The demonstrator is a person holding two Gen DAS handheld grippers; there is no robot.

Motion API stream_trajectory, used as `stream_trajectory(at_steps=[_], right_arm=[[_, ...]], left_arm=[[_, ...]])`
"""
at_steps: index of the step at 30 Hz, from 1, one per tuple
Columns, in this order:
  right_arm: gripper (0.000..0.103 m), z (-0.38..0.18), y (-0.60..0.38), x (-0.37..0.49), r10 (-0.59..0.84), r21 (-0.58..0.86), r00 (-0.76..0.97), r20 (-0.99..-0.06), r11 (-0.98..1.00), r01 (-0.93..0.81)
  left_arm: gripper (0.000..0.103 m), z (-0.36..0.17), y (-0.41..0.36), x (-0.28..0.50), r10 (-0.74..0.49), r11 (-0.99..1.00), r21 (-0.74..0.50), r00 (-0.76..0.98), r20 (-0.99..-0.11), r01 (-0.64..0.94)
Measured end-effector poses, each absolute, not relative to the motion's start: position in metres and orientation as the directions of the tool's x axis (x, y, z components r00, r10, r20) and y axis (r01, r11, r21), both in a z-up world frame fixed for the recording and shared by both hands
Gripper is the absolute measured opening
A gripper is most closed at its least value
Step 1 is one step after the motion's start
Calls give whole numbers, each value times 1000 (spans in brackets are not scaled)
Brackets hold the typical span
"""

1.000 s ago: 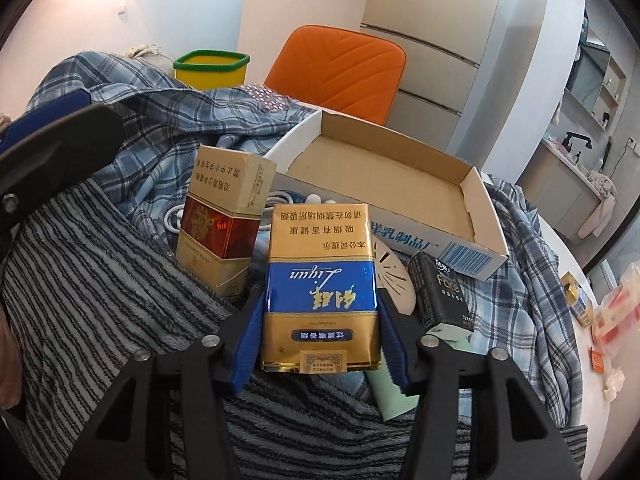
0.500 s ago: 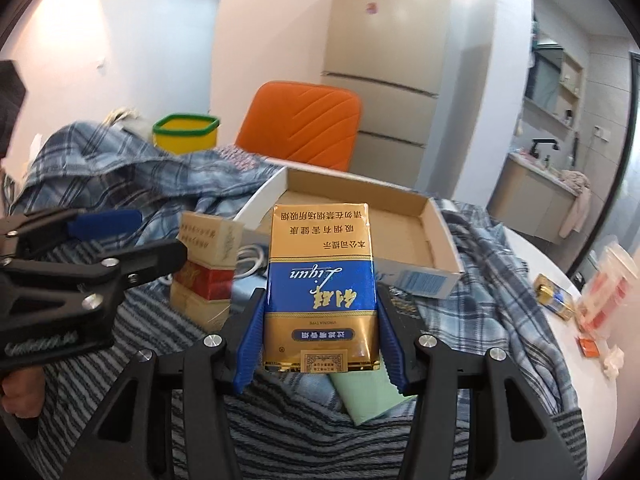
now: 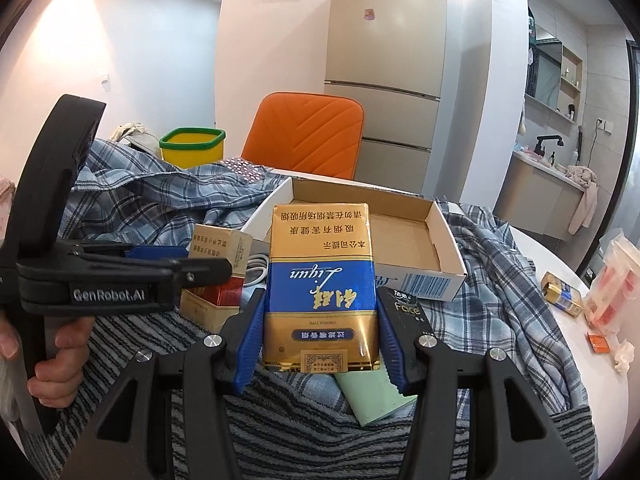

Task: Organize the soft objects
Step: 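Grasp the gold-and-blue pack with the right gripper while the left grasps the red-and-white pack, then lift both held packs and carry them over the cardboard box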

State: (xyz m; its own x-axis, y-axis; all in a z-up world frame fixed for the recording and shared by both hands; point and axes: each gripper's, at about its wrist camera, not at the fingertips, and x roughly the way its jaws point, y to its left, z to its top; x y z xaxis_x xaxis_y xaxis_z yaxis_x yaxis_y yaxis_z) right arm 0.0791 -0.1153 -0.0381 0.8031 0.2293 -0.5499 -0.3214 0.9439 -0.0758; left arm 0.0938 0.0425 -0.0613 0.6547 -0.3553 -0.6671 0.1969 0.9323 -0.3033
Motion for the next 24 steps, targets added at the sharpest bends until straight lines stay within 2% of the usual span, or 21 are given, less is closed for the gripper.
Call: stream_trajectory(at_steps=[4, 6, 11, 14, 19, 24], right_arm=[[54, -39, -116, 80, 230, -74, 802, -551, 944, -322], [54, -40, -116, 80, 231, -72, 799, -555, 944, -323], [54, -39, -116, 80, 233, -65, 800, -553, 945, -321], [54, -35, -121, 76, 231, -55, 818, -526, 951, -304], [54, -32, -126, 73, 233, -39, 829, -508, 956, -292], [54, -28, -128, 67, 238, -37, 846, -478, 956, -291]], left_arm=[[62, -65, 40, 99, -353, 934, -297, 631, -691, 197], [54, -69, 39, 102, -355, 934, -297, 614, -705, 199], [54, -63, 32, 93, -338, 941, -251, 651, -680, 226], [54, -54, 31, 81, -331, 944, -224, 707, -625, 243], [54, -34, 32, 48, -331, 944, -175, 817, -472, 281], [54, -22, 26, 25, -271, 962, -84, 891, -364, 258]])
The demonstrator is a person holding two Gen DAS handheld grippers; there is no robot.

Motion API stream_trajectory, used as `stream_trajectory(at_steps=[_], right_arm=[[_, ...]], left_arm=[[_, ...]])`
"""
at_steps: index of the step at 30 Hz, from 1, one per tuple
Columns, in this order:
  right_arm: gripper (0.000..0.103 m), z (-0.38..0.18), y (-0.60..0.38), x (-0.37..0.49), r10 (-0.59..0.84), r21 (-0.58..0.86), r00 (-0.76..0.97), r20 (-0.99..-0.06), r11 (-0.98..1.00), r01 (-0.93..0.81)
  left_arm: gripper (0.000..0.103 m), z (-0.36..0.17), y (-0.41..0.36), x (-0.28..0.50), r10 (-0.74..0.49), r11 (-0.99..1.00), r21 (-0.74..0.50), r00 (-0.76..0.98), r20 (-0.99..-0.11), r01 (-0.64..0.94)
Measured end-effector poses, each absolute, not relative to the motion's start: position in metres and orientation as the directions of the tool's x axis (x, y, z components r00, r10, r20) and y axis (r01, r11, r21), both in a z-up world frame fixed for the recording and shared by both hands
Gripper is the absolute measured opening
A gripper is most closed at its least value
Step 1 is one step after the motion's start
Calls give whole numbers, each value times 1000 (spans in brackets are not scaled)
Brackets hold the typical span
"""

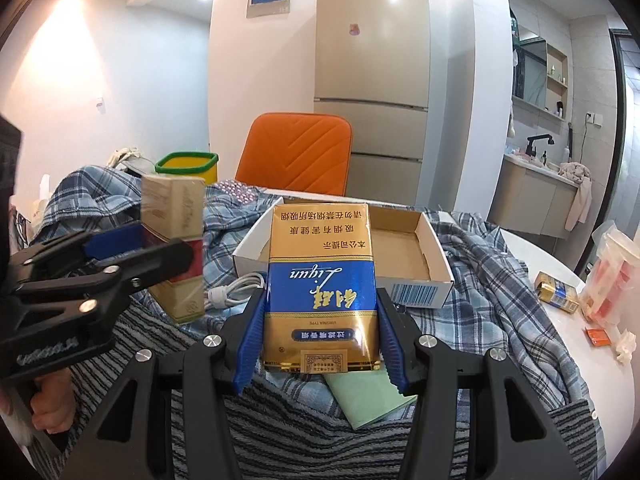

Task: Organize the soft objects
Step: 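Lift both held packs and carry them over the cardboard box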

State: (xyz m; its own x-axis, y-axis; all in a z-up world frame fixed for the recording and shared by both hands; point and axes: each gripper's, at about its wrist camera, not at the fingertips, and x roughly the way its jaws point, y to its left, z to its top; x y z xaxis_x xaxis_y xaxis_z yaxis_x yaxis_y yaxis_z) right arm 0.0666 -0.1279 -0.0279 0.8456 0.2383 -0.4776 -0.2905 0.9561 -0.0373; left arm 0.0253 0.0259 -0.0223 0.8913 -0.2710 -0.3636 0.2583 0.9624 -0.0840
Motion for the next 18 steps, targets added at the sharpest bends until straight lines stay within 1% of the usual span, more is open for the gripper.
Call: stream_trajectory(at_steps=[5, 9, 13, 15, 17, 18], right_arm=[[54, -20, -134, 61, 237, -20, 869, -435, 962, -272], [54, -6, -147, 50, 219, 7, 912, -346, 973, -230], [54, 16, -156, 40, 192, -33, 952, -238, 978, -205], [54, 32, -162, 36, 218, -39, 959, -183, 973, -229], [54, 44, -170, 36, 259, -15, 954, -148, 964, -264], [54, 52, -174, 38, 248, -13, 960, -130, 968, -252]], left_arm=[[54, -15, 33, 19, -228, 974, -80, 920, -319, 214], [54, -8, 29, 10, -207, 978, -44, 938, -279, 202], [54, 2, 24, 2, -195, 980, -13, 954, -226, 197], [54, 9, 22, 4, -193, 981, -16, 958, -212, 194], [54, 19, 18, 9, -198, 980, -34, 960, -200, 195], [54, 25, 16, 12, -198, 980, -46, 962, -186, 193]])
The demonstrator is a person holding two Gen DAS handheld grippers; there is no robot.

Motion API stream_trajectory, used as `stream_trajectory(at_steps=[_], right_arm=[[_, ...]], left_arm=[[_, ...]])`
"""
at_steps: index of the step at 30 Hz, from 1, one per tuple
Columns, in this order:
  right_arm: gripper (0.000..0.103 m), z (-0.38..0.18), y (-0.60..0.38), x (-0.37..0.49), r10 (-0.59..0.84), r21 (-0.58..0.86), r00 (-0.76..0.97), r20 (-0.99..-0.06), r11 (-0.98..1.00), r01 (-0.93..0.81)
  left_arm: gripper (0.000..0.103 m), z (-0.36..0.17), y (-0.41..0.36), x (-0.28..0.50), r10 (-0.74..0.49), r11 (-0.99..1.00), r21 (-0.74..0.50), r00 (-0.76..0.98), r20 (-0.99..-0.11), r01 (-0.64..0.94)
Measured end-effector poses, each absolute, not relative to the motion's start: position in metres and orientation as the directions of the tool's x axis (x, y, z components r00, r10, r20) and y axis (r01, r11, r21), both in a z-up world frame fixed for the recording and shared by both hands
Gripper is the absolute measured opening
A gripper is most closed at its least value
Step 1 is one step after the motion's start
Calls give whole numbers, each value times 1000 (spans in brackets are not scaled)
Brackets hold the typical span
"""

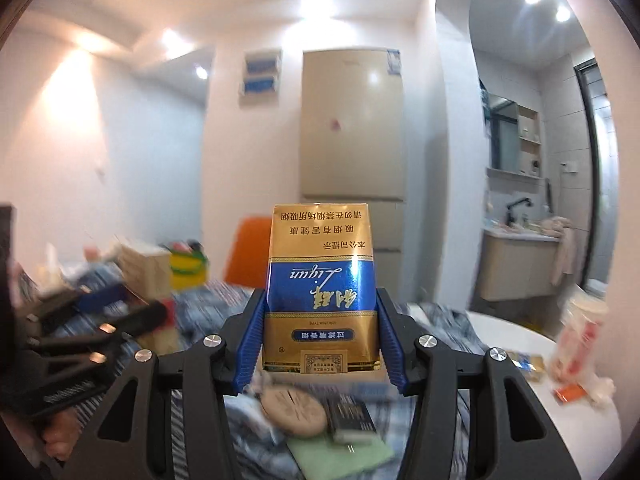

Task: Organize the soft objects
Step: 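Lift both held packs and carry them over the cardboard box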

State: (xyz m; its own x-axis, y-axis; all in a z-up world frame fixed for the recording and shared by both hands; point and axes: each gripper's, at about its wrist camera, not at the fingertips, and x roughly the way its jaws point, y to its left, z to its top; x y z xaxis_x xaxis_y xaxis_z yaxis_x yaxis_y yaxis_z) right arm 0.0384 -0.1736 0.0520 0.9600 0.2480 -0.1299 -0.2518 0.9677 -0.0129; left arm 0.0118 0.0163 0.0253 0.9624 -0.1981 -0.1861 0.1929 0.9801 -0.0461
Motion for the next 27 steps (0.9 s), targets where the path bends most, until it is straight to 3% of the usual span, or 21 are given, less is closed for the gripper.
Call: stream_trajectory(at_steps=[4, 8, 13, 20, 27], right_arm=[[54, 72, -183, 46, 188, -38, 982, -29, 981, -189], [54, 82, -191, 61, 161, -23, 985, 54, 987, -160], [55, 82, -194, 90, 156, 10, 985, 69, 987, -157], [55, 63, -196, 151, 106, 70, 994, -12, 992, -105], [55, 19, -181, 170, 118, 3, 987, -112, 993, -118]], left_arm=[[54, 50, 0, 22, -187, 982, -20, 978, -93, 186], [54, 62, -8, 41, -209, 976, -75, 976, -64, 204], [54, 66, -23, 61, -174, 984, -32, 985, 23, 174], [54, 42, -26, 114, -121, 992, -44, 992, -44, 119], [54, 3, -21, 136, -93, 996, -16, 986, -138, 92]])
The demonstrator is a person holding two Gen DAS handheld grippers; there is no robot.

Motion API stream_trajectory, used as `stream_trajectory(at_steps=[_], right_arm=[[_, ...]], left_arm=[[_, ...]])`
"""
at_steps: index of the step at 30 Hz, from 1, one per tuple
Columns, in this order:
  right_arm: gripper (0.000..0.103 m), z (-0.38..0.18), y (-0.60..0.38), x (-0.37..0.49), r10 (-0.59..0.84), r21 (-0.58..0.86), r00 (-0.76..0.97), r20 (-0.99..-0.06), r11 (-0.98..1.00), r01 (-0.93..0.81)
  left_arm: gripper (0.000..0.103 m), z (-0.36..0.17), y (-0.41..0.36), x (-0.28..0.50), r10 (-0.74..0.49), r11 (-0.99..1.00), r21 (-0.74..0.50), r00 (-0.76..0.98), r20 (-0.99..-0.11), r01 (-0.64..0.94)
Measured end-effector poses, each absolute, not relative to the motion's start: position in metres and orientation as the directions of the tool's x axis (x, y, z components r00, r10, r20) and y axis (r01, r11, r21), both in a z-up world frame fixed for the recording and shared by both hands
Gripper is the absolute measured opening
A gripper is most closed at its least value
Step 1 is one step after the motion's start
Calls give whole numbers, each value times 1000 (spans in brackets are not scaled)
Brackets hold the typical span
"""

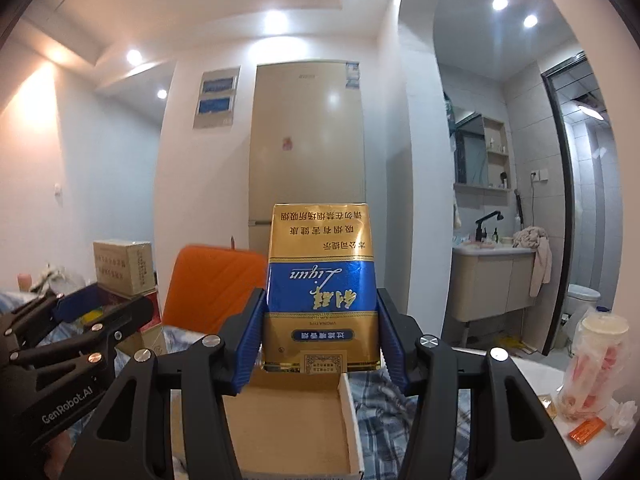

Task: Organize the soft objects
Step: 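Lift both held packs and carry them over the cardboard box, then lower the gold-and-blue pack into the box and open the right gripper, then lower the red-and-white pack into the box and open the left gripper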

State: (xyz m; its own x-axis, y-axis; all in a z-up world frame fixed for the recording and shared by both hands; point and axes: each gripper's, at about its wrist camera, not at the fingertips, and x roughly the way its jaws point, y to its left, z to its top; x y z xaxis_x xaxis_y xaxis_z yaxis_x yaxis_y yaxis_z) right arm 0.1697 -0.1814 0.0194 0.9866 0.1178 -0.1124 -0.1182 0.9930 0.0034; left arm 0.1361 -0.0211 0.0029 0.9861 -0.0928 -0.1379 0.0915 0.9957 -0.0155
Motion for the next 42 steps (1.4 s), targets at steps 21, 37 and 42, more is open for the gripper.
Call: stream_trajectory(at_steps=[21, 37, 42], right_arm=[[73, -40, -168, 247, 141, -15, 870, -473, 986, -168], [82, -28, -187, 219, 83, 27, 919, -385, 997, -78], [86, -25, -188, 213, 73, 25, 932, -356, 997, -68]], left_arm=[[55, -11, -24, 153, -42, 999, -7, 973, -229, 41], [55, -23, -24, 180, -49, 999, -22, 930, -363, 44], [78, -24, -24, 177, -41, 999, -22, 934, -355, 36]])
